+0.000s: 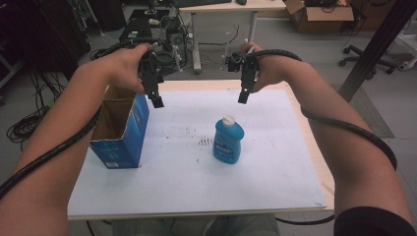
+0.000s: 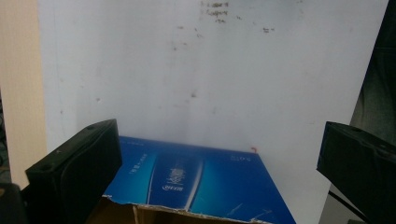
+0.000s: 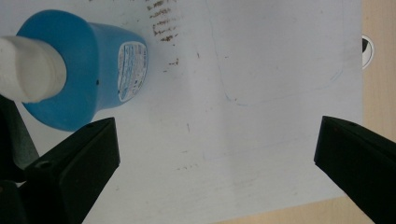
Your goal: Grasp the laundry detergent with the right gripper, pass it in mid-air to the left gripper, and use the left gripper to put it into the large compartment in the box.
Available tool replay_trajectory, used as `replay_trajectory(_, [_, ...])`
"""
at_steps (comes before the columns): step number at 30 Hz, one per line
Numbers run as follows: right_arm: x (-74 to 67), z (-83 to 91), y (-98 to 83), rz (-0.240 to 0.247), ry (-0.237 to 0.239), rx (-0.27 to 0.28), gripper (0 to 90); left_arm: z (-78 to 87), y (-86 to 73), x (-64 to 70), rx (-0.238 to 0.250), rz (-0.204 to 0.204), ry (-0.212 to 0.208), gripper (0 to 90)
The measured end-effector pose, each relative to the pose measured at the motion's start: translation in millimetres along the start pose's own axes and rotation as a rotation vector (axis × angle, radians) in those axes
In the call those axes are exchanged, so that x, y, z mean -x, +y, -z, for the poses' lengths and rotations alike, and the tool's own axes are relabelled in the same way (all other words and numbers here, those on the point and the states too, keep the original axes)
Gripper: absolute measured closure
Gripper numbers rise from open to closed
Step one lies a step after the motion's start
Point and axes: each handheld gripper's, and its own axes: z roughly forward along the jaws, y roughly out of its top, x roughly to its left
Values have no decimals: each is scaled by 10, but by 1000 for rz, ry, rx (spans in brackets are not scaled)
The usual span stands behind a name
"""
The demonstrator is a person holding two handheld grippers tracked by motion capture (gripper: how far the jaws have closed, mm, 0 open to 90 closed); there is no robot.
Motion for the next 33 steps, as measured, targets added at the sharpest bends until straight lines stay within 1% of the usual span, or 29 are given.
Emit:
replay_trajectory(1, [-16, 25, -49, -11, -5, 2, 0, 7, 0, 7, 0, 4, 0, 1])
replay_trajectory(4, [-36, 38, -102, -12, -8, 9, 0, 23, 4, 32, -8, 4, 1, 1])
replay_trajectory(7, [-73, 54, -186, -26, -8, 10, 0, 43, 6, 50, -11, -3, 10, 1])
replay_trajectory(9, [-102, 61, -299, -41, -8, 14, 0, 55, 9, 62, -3, -2, 12, 1])
replay_trajectory(10, [-102, 61, -299, -41, -8, 14, 0, 64, 15, 69, -5, -2, 11, 1])
replay_trajectory(12, [-119, 62, -365, -50, -8, 23, 0, 68, 24, 83, -4, -2, 13, 1])
replay_trajectory(13, [-144, 61, -427, -55, -7, 27, 0, 71, 30, 91, -4, -2, 13, 1])
replay_trajectory(14, [-144, 61, -427, -55, -7, 27, 0, 75, 36, 98, -4, -4, 14, 1])
replay_trajectory(17, [-202, 37, -548, -61, -2, 57, 0, 85, 53, 117, 2, -12, 17, 1])
replay_trajectory(20, [-219, 17, -602, -61, -1, 66, 0, 85, 54, 116, 1, -11, 17, 1])
replay_trajectory(21, [-233, -1, -648, -73, 2, 72, 0, 84, 52, 115, 2, -7, 15, 1])
replay_trajectory(27, [-276, -44, -736, -78, 3, 86, 0, 73, 51, 118, 6, -10, 14, 1])
replay_trajectory(29, [-308, -67, -789, -82, 4, 104, 0, 64, 48, 123, 9, -8, 12, 1])
replay_trajectory(30, [-308, -67, -789, -82, 4, 104, 0, 60, 49, 124, 8, -11, 10, 1])
replay_trajectory(32, [-330, -79, -827, -83, 0, 132, 0, 48, 52, 131, 10, -13, 8, 1])
replay_trajectory(33, [-356, -90, -864, -82, 2, 158, 0, 42, 53, 133, 7, -12, 5, 1])
